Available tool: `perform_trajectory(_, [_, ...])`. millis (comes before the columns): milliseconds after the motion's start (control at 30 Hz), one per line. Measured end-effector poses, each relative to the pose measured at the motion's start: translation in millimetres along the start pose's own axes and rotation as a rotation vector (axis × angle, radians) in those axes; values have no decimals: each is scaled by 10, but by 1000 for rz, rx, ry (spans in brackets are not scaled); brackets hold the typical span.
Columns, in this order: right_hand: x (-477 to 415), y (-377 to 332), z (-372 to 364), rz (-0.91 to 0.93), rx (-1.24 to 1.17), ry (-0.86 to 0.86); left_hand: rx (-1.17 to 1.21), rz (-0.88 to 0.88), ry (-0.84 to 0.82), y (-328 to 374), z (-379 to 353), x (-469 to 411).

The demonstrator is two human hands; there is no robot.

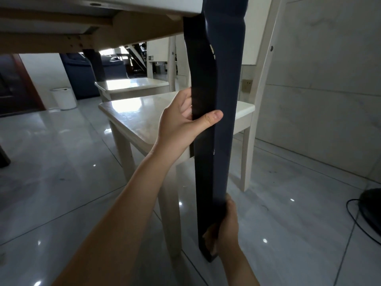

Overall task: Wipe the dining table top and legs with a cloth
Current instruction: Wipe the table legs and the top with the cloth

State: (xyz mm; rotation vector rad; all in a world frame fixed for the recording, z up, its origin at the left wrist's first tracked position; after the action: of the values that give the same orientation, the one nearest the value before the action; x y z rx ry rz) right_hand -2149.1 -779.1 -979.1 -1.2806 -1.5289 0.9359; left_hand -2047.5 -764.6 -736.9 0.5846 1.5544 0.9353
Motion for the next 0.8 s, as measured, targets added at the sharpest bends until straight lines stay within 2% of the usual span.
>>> perform_trajectory(100, [98, -623, -95, 98, -94, -29, 6, 1, 4, -19, 4, -10])
perform_trajectory(200, [77, -1276, -246, 313, -49, -93, 17, -2, 13, -24, 7, -13])
perform_trajectory(333, [130, -1285, -245, 550, 117, -15, 4, -7, 5, -25, -2, 4])
perform_trajectory(400, [142, -1068, -189, 559, 151, 16, 0, -7, 7, -22, 0, 7])
perform_trajectory(467, [120, -713, -142, 413, 157, 63, -5, -7, 11, -11, 2, 15])
perform_trajectory(567, [150, -56, -16, 230, 405, 147, -20, -11, 14, 12, -5, 23])
perform_trajectory(600, [129, 255, 54, 111, 450, 146, -19, -10, 16, 23, -8, 30])
perform_trajectory(700, [-187, 1283, 351, -275, 257, 175, -18, -8, 16, 39, -6, 28])
perform_trajectory(733, [-177, 1319, 377, -377, 177, 193, -17, -8, 16, 44, -6, 30])
perform_trajectory(800, [30, 914, 299, -441, 119, 237, -17, -1, 6, 46, -12, 21])
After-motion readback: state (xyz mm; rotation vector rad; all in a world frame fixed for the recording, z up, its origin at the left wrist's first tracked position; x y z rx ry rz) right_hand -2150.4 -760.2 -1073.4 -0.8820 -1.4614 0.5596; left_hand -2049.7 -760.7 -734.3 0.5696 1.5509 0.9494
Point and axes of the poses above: each hand's wrist, its own x-axis away from the middle knuckle, its own z-axis out of the back of the hand, y = z × x, the point moved 3 cm from there along -x, towards the middle knuckle, and after that the axes turned 10 degrees about x, right-handed, at the moved point
